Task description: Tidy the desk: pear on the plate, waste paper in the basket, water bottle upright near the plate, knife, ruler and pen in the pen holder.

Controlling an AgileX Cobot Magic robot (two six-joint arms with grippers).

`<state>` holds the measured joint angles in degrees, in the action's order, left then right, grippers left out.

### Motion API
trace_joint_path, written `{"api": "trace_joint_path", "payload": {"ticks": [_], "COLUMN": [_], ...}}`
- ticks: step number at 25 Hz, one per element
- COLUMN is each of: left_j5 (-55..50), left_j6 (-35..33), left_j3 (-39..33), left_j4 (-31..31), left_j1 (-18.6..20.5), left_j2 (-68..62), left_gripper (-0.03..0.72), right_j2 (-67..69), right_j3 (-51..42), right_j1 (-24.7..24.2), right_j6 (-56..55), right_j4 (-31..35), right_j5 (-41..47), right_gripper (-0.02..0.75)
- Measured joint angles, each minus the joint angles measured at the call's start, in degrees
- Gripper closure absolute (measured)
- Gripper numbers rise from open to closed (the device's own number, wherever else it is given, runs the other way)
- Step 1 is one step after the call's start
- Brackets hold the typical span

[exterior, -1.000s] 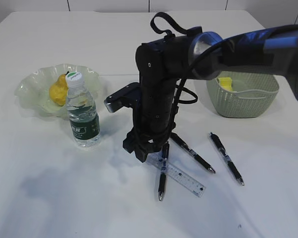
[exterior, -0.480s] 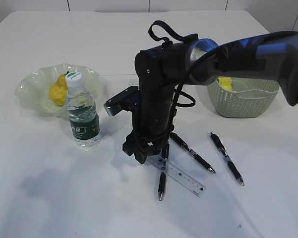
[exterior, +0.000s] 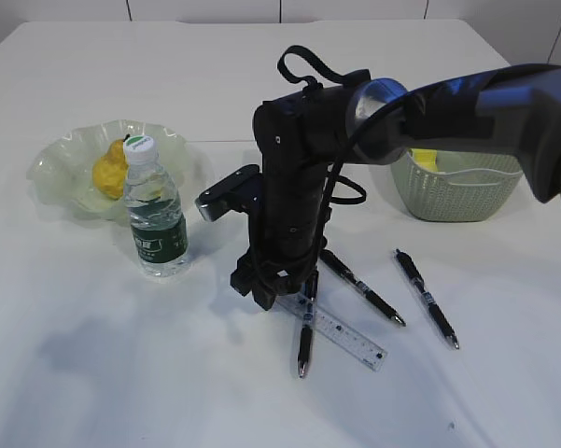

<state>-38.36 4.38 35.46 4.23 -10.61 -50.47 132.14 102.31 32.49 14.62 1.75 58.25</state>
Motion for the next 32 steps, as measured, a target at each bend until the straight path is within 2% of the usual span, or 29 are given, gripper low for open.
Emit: {"api": "trace_joint_path", "payload": {"ticks": [20, 27, 32], "left_j5": [0.0, 0.0, 0.0], "left_j6": [0.0, 0.0, 0.0], "left_j3": [0.0, 0.0, 0.0], "left_j4": [0.0, 0.0, 0.0], "left_j1": [0.0, 0.0, 0.0], "left_j2": [0.0, 0.0, 0.0], "left_gripper": [0.221, 0.222, 0.222], "right_j2": [0.0, 0.0, 0.0], "right_j3": [0.0, 0.0, 0.0], "right_j1": [0.0, 0.0, 0.0], "right_j6": [0.0, 0.0, 0.0], "right_j4": [0.0, 0.0, -0.03], "right_j5": [-0.46, -0.46, -0.46], "right_gripper": [0.328, 0.447, 0.456]}}
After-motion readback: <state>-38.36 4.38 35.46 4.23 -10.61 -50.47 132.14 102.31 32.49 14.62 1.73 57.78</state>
